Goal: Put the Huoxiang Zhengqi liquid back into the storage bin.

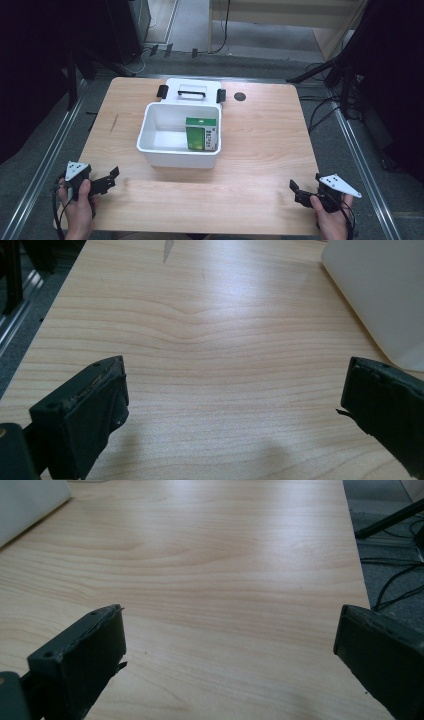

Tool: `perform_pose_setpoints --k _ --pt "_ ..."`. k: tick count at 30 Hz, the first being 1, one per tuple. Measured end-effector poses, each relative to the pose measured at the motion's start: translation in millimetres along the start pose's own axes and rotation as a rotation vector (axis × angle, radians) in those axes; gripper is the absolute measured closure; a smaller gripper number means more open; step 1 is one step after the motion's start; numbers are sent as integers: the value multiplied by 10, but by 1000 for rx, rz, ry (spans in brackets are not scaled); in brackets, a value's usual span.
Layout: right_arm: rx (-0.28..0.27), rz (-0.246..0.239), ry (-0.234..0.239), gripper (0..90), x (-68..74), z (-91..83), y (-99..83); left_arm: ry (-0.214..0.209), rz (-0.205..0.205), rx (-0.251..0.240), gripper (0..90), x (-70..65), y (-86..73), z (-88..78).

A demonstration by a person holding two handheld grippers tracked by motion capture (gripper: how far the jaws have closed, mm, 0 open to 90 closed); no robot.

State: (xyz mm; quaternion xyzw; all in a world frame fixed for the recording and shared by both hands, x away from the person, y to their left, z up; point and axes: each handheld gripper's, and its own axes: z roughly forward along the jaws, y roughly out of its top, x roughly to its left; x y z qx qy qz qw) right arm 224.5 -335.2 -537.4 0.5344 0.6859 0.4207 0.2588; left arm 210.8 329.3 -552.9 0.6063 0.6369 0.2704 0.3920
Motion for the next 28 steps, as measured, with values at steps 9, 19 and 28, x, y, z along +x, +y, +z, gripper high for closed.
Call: perform_pose_setpoints --k 9,19,28 --pt "-13 32 -28 74 -50 -46 -131 -2 -2 -1 0 2 0 2" --pt "56 85 -109 130 -25 -22 -141 -4 0 3 0 5 3 8" --pt "57 75 -92 132 -10 -15 -140 -1 0 4 0 2 7 14"
